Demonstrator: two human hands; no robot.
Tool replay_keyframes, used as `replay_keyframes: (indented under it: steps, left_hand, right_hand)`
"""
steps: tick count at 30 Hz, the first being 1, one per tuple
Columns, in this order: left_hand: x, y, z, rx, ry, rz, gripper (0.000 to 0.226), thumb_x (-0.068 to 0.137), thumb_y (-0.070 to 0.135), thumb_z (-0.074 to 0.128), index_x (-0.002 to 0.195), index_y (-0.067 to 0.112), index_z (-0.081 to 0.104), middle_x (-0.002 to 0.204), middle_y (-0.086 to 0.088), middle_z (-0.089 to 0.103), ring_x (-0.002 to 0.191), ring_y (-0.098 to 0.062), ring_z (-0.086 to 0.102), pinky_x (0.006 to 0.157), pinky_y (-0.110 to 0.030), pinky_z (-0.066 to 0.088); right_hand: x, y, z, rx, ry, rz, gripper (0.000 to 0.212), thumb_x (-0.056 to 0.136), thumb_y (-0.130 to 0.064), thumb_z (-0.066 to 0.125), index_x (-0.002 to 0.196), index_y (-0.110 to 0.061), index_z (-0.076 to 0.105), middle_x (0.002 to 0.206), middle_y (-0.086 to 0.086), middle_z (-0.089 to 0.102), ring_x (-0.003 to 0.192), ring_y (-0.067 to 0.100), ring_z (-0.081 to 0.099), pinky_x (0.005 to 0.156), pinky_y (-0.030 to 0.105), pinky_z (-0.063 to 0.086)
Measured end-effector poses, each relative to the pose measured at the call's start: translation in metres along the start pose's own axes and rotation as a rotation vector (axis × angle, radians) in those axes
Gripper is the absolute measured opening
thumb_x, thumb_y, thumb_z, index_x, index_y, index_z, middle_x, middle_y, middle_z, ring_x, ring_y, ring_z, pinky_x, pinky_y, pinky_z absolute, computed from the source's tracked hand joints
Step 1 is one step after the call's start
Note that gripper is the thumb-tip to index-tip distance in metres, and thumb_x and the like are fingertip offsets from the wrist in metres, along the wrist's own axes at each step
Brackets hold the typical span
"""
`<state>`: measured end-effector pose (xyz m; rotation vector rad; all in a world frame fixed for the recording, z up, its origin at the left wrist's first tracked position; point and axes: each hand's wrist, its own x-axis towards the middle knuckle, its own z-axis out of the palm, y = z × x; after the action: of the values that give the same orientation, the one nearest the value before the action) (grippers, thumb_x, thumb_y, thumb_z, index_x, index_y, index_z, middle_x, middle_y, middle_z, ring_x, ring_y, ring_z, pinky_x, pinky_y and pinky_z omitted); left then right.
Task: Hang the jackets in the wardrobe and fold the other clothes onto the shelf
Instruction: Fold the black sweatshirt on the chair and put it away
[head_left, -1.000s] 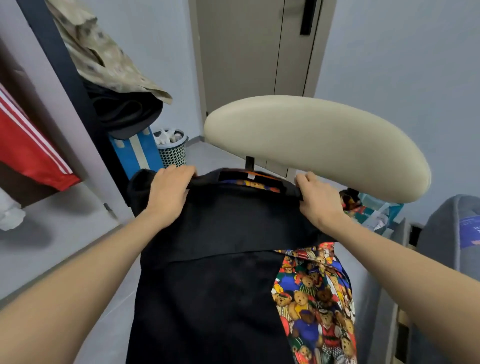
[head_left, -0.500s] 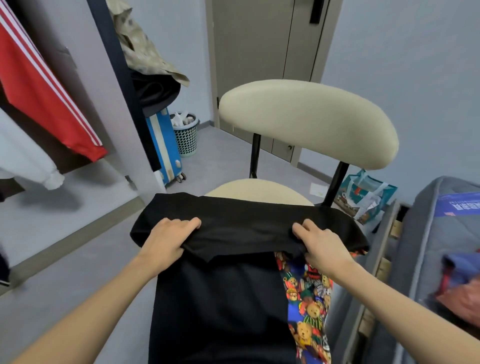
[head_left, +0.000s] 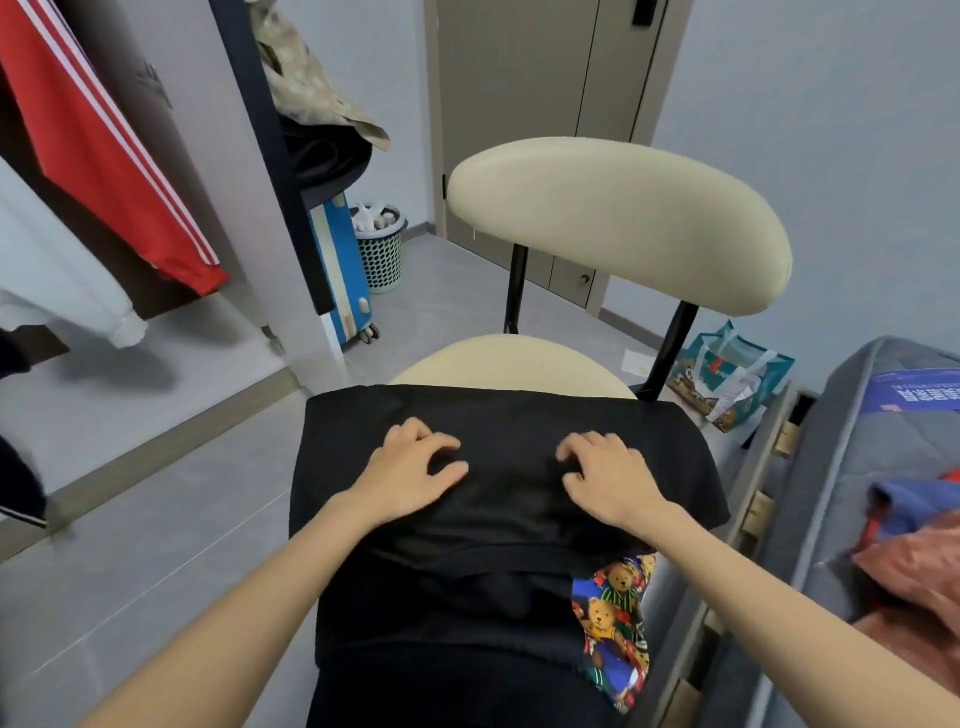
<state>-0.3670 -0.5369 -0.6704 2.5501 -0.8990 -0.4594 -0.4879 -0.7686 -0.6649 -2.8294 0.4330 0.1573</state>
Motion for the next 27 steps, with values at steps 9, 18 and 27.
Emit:
replay_keyframes:
  steps: [9,18,27]
  left_hand:
    - [0.057,0.012,0.071,0.309,-0.054,-0.231,0.059,0.100,0.055,0.015,0.148,0.044,-0.017,0.157,0.003,-0.028,0.141,-0.043,-0.027,0.108,-0.070,-0.009]
    - [0.084,-0.055,0.057,0.208,0.047,-0.438,0.067,0.085,0.079,0.012,0.142,0.057,-0.017,0.156,-0.007,-0.030,0.144,-0.036,-0.024,0.107,-0.071,-0.003]
    - [0.093,-0.030,0.019,0.480,0.104,-0.193,0.075,0.099,0.049,0.038,0.153,0.030,-0.010,0.161,-0.010,-0.007,0.148,-0.036,-0.002,0.116,-0.061,0.013]
  right_hand:
    - [0.053,-0.003,0.058,-0.093,-0.067,-0.052,0.052,0.103,-0.043,0.021,0.151,-0.047,0.000,0.162,-0.008,-0.008,0.148,0.029,-0.015,0.113,0.062,-0.011]
    - [0.063,0.046,0.083,-0.031,0.010,0.317,0.066,0.080,-0.081,-0.001,0.141,-0.060,-0.015,0.156,-0.024,-0.022,0.138,0.043,-0.032,0.101,0.074,-0.016]
    - [0.087,0.043,0.028,-0.192,-0.003,0.142,0.076,0.090,-0.052,0.056,0.151,-0.036,0.013,0.160,0.001,0.011,0.144,0.039,0.010,0.113,0.062,0.017]
